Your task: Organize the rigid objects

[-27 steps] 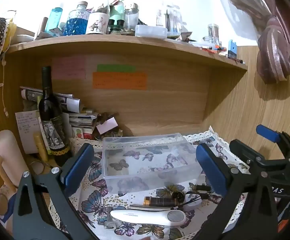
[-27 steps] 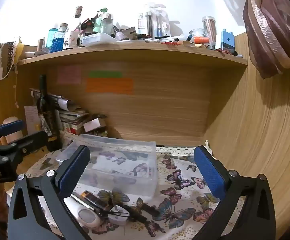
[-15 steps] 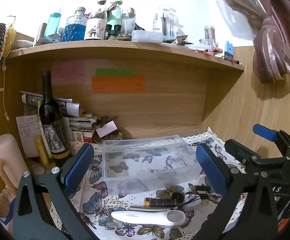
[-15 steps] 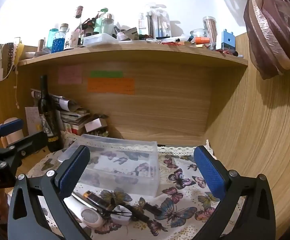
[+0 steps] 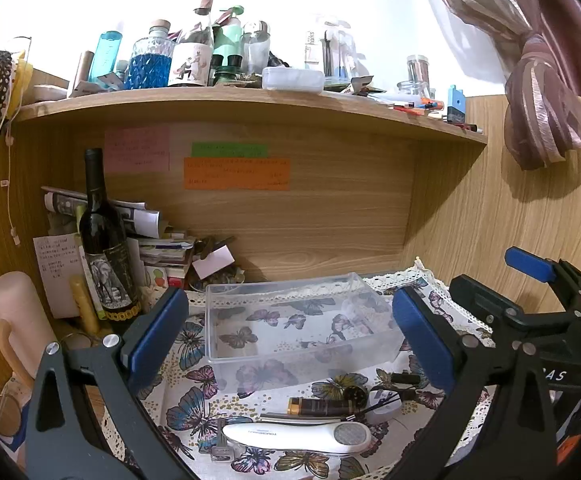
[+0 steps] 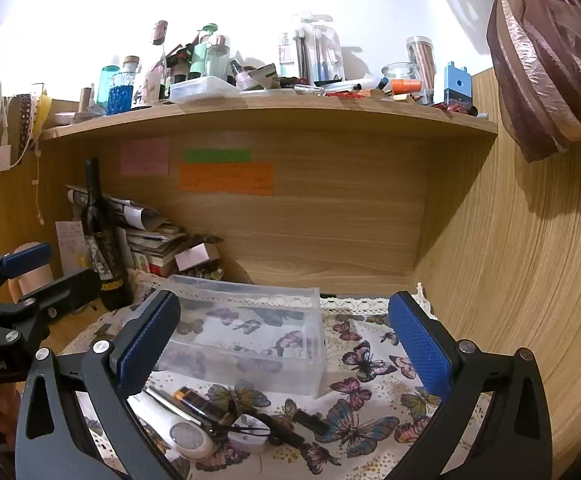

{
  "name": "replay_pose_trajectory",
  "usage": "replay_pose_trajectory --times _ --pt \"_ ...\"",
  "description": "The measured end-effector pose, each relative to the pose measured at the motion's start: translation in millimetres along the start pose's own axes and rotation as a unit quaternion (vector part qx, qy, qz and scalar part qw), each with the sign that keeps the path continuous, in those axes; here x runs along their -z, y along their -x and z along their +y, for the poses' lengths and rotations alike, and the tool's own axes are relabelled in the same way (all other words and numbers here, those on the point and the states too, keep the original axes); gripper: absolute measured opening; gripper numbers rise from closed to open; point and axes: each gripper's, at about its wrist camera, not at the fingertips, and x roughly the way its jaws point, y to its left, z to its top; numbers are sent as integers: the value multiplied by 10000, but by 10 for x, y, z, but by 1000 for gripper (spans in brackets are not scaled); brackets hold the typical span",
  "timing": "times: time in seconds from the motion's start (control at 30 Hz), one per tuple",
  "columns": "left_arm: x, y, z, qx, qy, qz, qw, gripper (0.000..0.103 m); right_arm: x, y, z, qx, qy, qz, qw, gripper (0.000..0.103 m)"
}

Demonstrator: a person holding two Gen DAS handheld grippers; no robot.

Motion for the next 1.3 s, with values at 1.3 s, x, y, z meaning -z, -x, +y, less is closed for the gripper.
replay_pose_trajectory --times 1.3 --pt "-23 61 -78 87 -81 -138 9998 103 -44 104 -6 49 -32 -130 9999 103"
